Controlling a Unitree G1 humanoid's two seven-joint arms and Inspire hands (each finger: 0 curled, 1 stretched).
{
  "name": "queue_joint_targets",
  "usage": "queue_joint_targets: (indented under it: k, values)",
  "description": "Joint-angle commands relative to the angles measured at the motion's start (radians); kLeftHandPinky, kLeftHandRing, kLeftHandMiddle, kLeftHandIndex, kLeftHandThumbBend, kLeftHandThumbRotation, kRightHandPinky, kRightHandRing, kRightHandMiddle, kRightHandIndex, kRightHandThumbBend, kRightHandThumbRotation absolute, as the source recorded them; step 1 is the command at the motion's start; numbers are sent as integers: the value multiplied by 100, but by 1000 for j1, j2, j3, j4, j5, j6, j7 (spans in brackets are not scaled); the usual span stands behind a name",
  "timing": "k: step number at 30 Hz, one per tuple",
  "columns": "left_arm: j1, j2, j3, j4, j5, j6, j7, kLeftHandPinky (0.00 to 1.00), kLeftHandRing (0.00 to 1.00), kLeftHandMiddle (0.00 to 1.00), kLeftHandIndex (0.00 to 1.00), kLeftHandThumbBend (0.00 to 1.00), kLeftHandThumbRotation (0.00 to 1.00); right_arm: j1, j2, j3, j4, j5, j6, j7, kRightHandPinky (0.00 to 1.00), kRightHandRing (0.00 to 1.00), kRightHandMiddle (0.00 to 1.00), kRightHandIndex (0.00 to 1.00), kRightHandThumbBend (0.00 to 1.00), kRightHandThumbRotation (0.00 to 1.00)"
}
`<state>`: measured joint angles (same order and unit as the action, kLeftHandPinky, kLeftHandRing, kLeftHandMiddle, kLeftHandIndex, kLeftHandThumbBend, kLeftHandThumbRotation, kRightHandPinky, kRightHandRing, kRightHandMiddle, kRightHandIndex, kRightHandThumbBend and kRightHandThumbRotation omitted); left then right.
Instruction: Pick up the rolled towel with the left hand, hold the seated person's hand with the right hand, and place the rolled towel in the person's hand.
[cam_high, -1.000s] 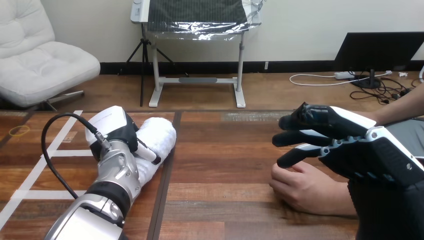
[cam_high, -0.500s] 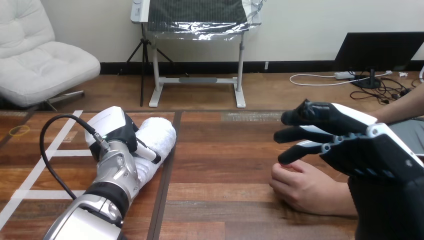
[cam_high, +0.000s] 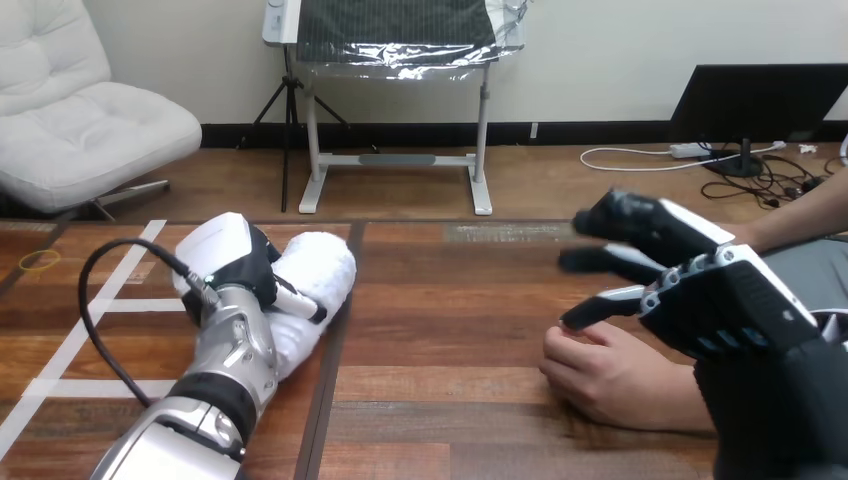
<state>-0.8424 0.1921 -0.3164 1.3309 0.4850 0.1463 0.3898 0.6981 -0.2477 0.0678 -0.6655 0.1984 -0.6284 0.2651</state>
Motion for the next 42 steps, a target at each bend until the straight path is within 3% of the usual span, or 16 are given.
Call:
queue_joint_targets:
  k: [1,8,11,17,22,27,36,42]
  values:
    - [-21,-16,43,-60,-40,-74,39,23,31,39,46,73,0,-55,-6,-49,21,-28,21,-5,73,84,86,86,77,84]
    - [13,-19,86,-139,-88,-174,84,24,32,40,44,75,0,-97,-6,-91,49,-68,60,-14,79,85,86,87,74,77]
    - [48,-22,111,-211,-115,-223,99,25,33,41,45,74,0,-131,-8,-106,74,-76,69,-12,79,85,86,86,73,75]
    - [161,-34,158,-446,-157,-272,105,28,35,42,45,72,0,-180,-19,-140,106,-103,105,-15,83,85,85,86,74,69]
    - [286,-45,190,-684,-205,-331,68,29,35,41,44,70,0,-236,-49,-171,158,-135,125,-8,84,85,85,86,73,66]
    - [401,-66,207,-909,-231,-326,39,30,35,40,44,70,0,-280,-83,-195,197,-170,155,-1,84,85,85,86,74,66]
    - [563,-87,210,-1176,-260,-385,9,28,34,39,42,69,0,-354,-149,-219,280,-202,169,9,79,84,86,86,76,68]
    - [647,-96,213,-1290,-313,-441,-25,27,32,38,41,65,0,-394,-184,-228,320,-221,189,7,73,81,85,86,77,67]
